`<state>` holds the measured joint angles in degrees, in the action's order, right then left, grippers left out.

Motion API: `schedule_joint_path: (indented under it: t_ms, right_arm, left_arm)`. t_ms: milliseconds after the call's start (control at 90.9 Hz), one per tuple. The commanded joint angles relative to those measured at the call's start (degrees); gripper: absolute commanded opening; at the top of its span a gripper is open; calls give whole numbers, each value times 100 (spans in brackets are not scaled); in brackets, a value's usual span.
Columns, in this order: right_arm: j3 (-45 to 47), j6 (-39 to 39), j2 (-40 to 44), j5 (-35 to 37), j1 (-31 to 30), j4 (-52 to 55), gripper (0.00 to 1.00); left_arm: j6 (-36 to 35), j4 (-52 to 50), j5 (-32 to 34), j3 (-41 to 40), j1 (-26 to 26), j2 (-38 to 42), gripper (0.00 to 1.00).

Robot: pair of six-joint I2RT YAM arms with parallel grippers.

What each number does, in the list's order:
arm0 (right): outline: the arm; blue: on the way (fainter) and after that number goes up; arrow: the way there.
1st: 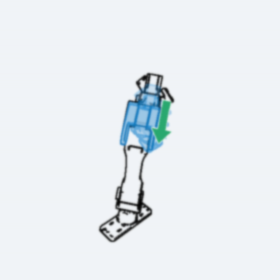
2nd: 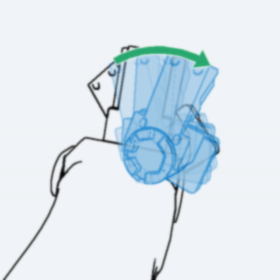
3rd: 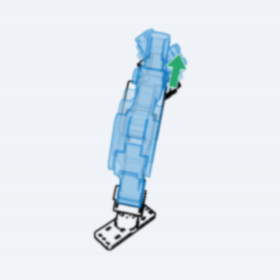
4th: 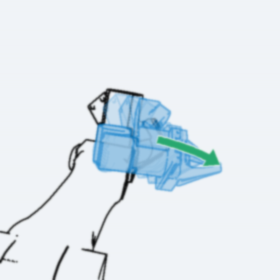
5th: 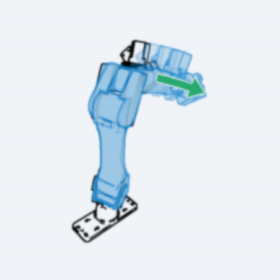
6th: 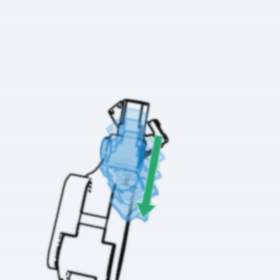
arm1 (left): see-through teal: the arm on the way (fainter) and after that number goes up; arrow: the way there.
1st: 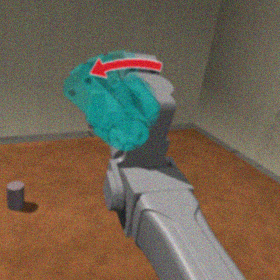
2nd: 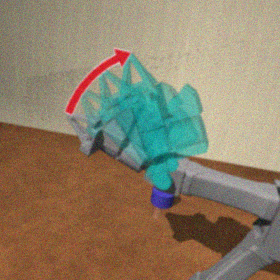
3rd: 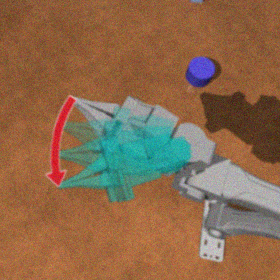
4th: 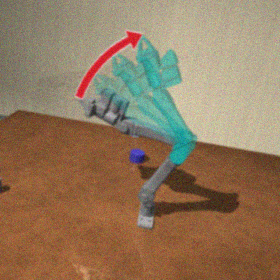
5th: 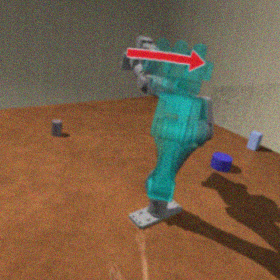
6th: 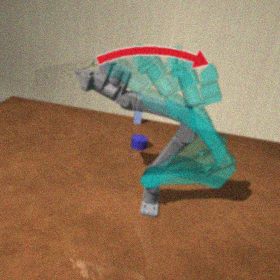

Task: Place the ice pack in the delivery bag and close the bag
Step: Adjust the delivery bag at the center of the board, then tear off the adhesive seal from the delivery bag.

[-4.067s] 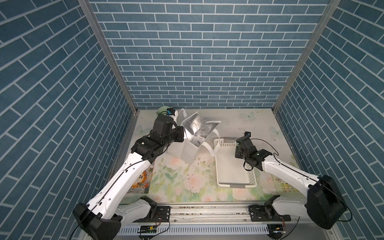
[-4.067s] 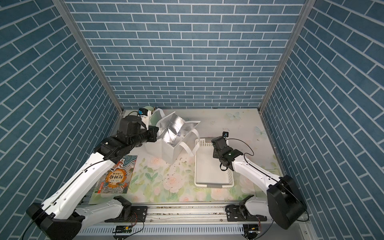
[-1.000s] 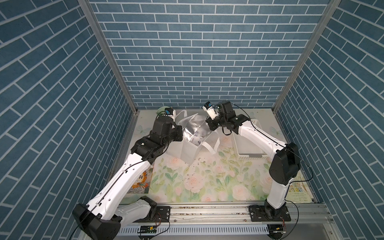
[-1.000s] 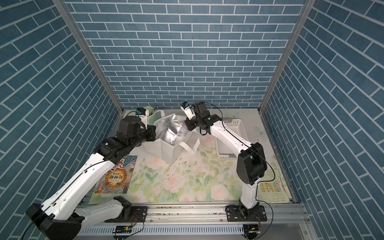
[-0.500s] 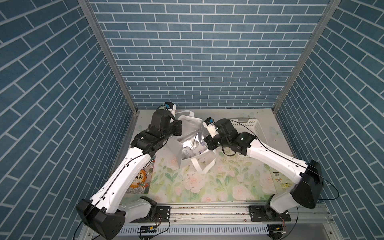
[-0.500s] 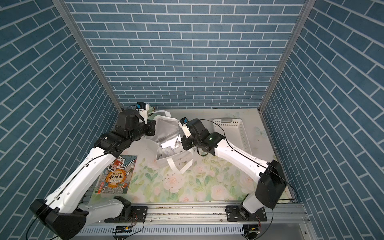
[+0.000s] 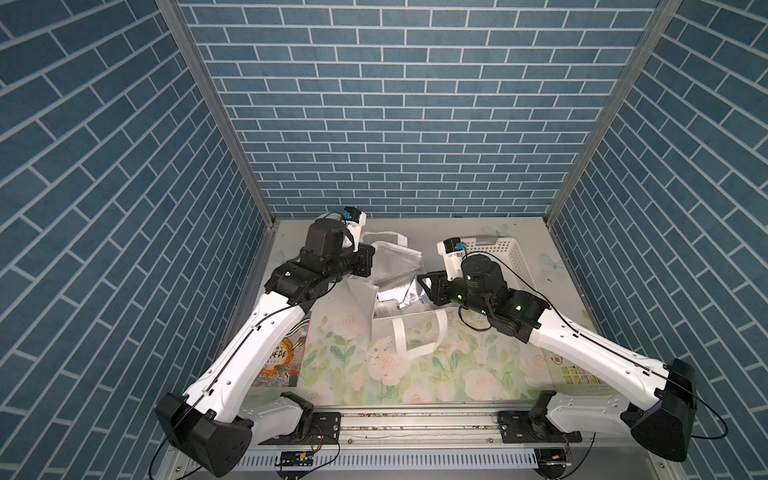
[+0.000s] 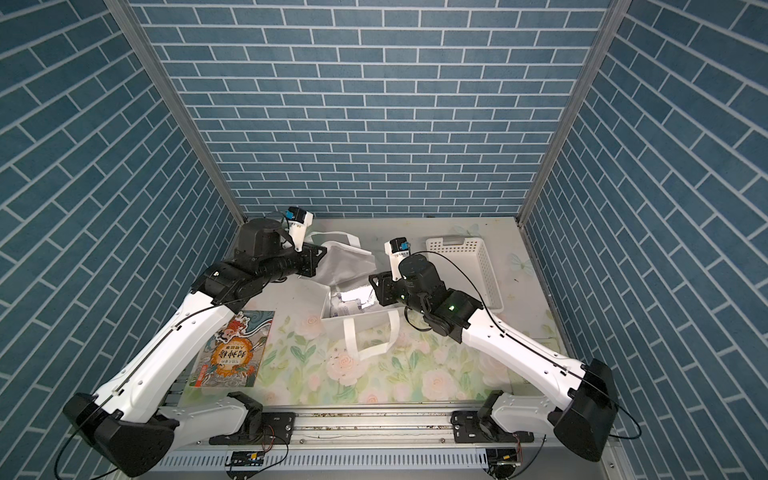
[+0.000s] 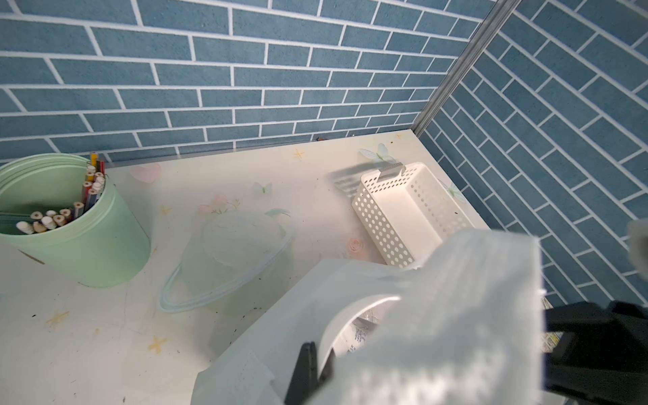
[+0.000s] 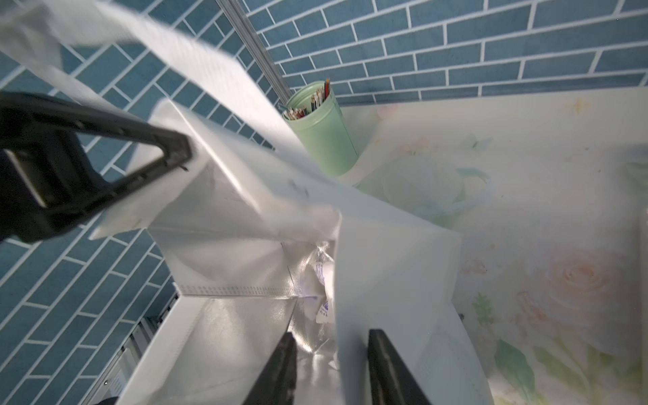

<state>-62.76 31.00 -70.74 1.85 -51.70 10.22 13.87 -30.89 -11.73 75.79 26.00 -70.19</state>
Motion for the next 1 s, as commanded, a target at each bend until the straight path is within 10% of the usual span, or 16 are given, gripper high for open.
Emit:
schedule_joint_path:
  t_ms: [0,407,506,660,990]
  right_arm:
    - [-364,-515,-112,508,-15,-23,42]
    - [-472,-1930,-41,594,585,-553,50]
    - [-183,-2351,122,215,825,-1048,51]
    - [640,-2637,432,631,906,-2248,82]
    - [1117,-3487,628,227,1086,-2573,84]
  left_arm:
    - [-129,183,-108,-47,-27,-65,16]
    - [-241,151,-336,328,-25,-278,61]
    - [-274,178,-347,348,-25,-323,62]
    - [-286,138,-260,405,-25,-472,62]
    - [-441,156,-223,530,-25,-549,73]
